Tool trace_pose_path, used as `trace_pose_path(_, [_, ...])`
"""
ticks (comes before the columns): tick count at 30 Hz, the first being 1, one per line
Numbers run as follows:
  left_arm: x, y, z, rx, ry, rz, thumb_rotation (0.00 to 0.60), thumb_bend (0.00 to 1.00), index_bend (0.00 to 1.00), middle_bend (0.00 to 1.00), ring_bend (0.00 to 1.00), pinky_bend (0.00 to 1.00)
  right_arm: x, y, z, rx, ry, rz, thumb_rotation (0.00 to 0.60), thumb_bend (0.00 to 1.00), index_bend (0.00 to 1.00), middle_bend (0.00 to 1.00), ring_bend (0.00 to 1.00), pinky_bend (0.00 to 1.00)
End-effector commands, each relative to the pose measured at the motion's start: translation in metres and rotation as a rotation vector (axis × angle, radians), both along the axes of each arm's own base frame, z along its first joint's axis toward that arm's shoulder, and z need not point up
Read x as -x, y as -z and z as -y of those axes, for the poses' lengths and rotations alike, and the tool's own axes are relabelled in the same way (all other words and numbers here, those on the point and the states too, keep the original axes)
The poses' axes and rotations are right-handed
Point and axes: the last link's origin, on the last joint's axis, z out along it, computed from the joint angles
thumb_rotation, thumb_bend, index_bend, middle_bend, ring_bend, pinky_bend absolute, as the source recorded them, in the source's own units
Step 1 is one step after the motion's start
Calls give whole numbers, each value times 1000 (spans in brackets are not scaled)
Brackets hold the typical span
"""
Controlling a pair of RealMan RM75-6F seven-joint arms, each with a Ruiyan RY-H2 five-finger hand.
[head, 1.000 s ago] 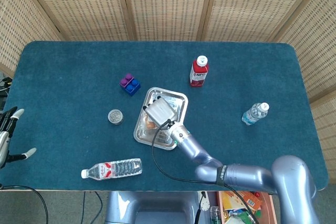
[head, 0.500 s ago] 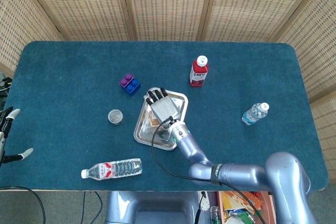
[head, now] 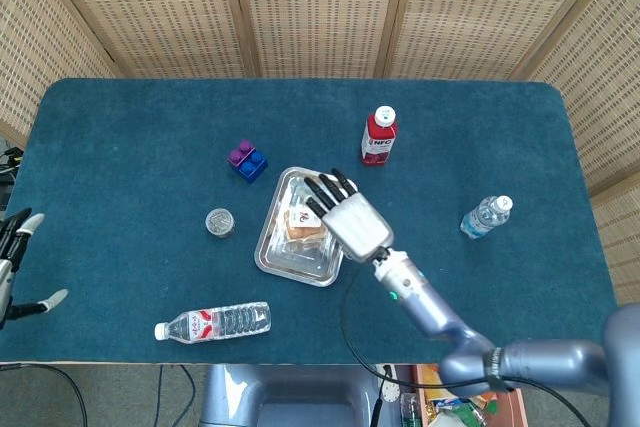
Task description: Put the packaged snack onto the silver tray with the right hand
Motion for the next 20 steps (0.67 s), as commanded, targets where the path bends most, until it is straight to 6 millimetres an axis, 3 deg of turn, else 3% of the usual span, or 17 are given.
trace_pose_path(1, [-2, 2, 4, 1, 10, -9, 600, 0, 0, 0, 0, 0, 83, -38, -33, 10, 19, 29, 600, 0, 0, 0, 0, 0])
trace_pose_path(3, [-4, 5, 6, 2, 21, -18, 600, 0, 0, 0, 0, 0, 115, -50, -47, 42, 28, 31, 600, 0, 0, 0, 0, 0])
trace_pose_path(6, [-6, 6, 9, -4, 33, -27, 600, 0, 0, 0, 0, 0, 144, -62, -68, 106, 31, 31, 600, 0, 0, 0, 0, 0])
trace_pose_path(15, [-11, 13, 15, -4, 57, -51, 600, 0, 0, 0, 0, 0, 201, -87, -117, 254, 243, 178, 600, 0, 0, 0, 0, 0])
trace_pose_path(20, [-11, 15, 16, -2, 53, -55, 600, 0, 0, 0, 0, 0, 214, -95, -127, 293, 267, 249, 600, 0, 0, 0, 0, 0])
